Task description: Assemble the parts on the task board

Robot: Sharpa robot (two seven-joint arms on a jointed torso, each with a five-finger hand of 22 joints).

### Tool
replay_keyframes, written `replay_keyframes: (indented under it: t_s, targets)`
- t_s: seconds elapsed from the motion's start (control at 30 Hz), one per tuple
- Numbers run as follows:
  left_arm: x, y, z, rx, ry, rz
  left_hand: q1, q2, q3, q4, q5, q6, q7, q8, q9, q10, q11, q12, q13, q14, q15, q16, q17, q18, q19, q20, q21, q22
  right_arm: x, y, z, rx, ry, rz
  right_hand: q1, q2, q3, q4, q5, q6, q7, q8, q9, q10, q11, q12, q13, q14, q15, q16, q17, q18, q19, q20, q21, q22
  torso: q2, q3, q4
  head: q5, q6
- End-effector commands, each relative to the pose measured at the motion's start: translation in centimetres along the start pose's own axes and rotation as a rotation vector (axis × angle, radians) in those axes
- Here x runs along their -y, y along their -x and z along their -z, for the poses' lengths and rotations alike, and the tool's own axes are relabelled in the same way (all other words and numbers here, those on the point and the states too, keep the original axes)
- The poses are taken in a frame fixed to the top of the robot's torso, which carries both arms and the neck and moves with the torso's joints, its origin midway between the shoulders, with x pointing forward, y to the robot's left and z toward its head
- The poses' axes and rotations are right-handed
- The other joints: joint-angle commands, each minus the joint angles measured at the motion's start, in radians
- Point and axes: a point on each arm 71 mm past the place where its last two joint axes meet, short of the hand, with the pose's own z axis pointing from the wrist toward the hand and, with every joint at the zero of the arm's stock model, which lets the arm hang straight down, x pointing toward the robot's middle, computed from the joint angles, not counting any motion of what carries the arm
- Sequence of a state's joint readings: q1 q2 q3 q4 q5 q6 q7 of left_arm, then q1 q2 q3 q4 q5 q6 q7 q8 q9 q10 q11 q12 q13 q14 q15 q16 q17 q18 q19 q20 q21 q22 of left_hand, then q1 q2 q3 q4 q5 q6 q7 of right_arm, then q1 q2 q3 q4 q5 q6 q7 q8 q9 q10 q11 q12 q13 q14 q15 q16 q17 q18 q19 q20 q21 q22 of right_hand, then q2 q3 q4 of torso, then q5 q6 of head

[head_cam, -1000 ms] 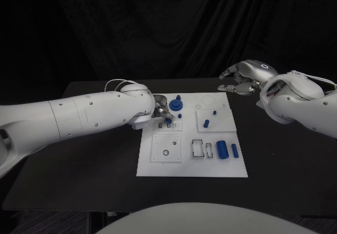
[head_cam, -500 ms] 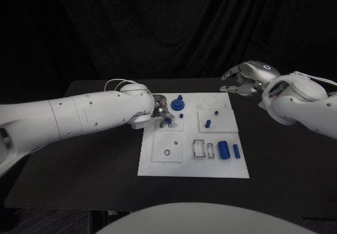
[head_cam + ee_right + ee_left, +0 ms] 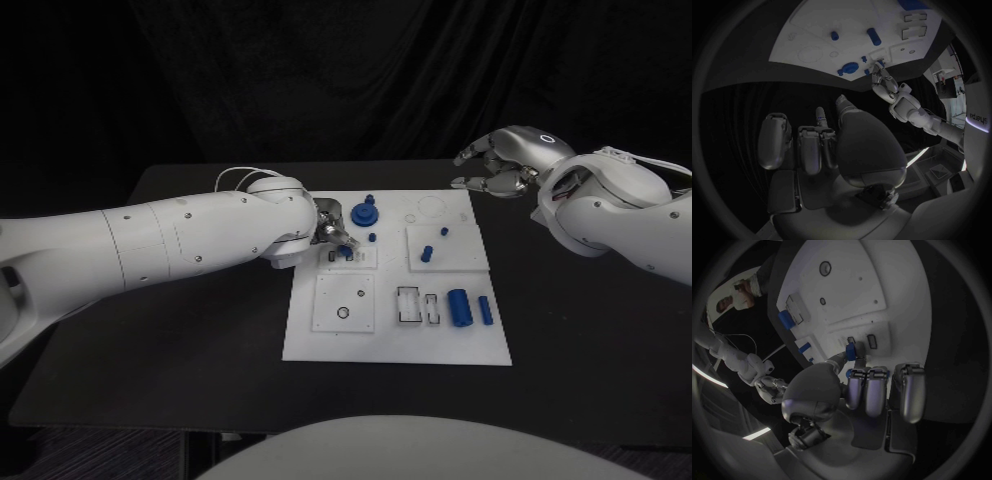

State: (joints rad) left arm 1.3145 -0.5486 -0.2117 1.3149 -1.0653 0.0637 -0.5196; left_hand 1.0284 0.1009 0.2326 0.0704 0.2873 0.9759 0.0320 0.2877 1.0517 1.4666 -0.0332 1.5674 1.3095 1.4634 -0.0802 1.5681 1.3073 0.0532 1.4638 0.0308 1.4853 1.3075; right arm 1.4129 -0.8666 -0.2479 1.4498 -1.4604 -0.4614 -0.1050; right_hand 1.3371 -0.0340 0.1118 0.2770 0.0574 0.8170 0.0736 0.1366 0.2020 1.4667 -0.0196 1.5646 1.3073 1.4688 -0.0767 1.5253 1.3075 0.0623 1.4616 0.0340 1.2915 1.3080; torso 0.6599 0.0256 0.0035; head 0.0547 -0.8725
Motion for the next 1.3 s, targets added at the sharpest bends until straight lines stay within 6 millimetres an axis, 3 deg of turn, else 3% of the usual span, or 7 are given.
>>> replay_keyframes:
  t_s: [0.03,0.4,0.77,1.2,1.27,1.3]
  targets:
    - [0.0,-0.2,0.0,0.007,-0.014,0.013,-0.008,-0.002,0.007,-0.001,-0.004,0.005,0.003,-0.007,0.001,0.104,-0.001,0.003,0.261,0.107,-0.002,0.003,0.263,-0.015,0.008,0.000,-0.005,0.139,0.2,-0.2,0.1,-0.010,-0.020,0.003,0.007,0.000,0.001,-0.005,0.005,0.007,0.000,0.000,-0.001,0.101,0.005,0.004,0.261,0.087,0.003,-0.003,0.223,0.000,-0.003,0.004,-0.005,0.180,0.000,-0.0002,-0.0018,0.003,0.000]
    - [-0.1,-0.6,-0.2,0.003,-0.016,0.016,-0.011,-0.004,0.014,0.000,-0.009,0.007,0.003,-0.009,0.003,0.104,-0.001,0.003,0.261,0.107,-0.002,0.003,0.263,-0.014,0.006,0.000,-0.008,0.136,0.3,-0.4,0.2,-0.019,-0.023,0.002,0.007,0.001,0.001,-0.004,0.005,0.008,0.000,0.000,-0.002,0.101,0.005,0.004,0.261,0.087,0.003,-0.003,0.223,0.000,-0.003,0.004,-0.005,0.180,-0.004,0.0005,-0.0007,0.005,0.000]
    - [-0.2,-1.0,0.0,-0.004,-0.019,0.018,-0.012,-0.005,0.017,0.000,-0.010,0.008,0.003,-0.010,0.004,0.104,-0.001,0.003,0.261,0.107,-0.002,0.003,0.263,-0.014,0.005,0.000,-0.009,0.135,0.4,-0.5,0.2,-0.024,-0.029,0.003,0.007,0.001,0.000,-0.004,0.005,0.009,0.000,0.000,-0.002,0.100,0.005,0.003,0.260,0.087,0.004,-0.004,0.222,0.000,-0.003,0.004,-0.006,0.180,-0.002,-0.0011,-0.0002,0.005,0.000]
    - [-0.5,-1.9,-0.1,-0.022,-0.019,0.021,-0.013,-0.006,0.020,0.000,-0.013,0.008,0.004,-0.012,0.005,0.104,-0.001,0.003,0.261,0.107,-0.002,0.003,0.263,-0.013,0.004,0.000,-0.010,0.134,0.5,-0.6,0.3,-0.032,-0.036,0.004,0.007,0.001,0.000,-0.004,0.006,0.009,0.000,0.000,-0.003,0.100,0.005,0.003,0.260,0.087,0.004,-0.004,0.222,0.000,-0.004,0.004,-0.006,0.180,-0.002,0.0005,-0.0011,0.008,0.000]
    - [-0.5,-1.9,-0.1,-0.022,-0.020,0.022,-0.017,-0.008,0.023,0.003,-0.019,0.009,0.004,-0.014,0.006,0.104,-0.001,0.003,0.261,0.107,-0.002,0.003,0.263,-0.014,0.004,0.000,-0.010,0.135,0.6,-0.6,0.3,-0.034,-0.038,0.004,0.007,0.001,0.000,-0.004,0.006,0.009,0.000,0.000,-0.003,0.100,0.005,0.003,0.260,0.087,0.004,-0.004,0.222,0.000,-0.004,0.004,-0.006,0.180,-0.002,0.0004,-0.0016,0.011,0.000]
    - [-0.5,-1.9,-0.2,-0.021,-0.022,0.024,-0.027,-0.010,0.026,0.011,-0.042,0.011,0.005,-0.018,0.008,0.104,0.000,0.003,0.261,0.107,-0.002,0.003,0.263,-0.013,0.004,0.001,-0.011,0.135,0.5,-0.7,0.2,-0.036,-0.038,0.004,0.007,0.002,0.000,-0.004,0.006,0.010,0.000,0.000,-0.003,0.099,0.006,0.002,0.259,0.086,0.004,-0.006,0.221,0.000,-0.004,0.004,-0.008,0.180,-0.002,0.0004,-0.0018,0.012,0.000]
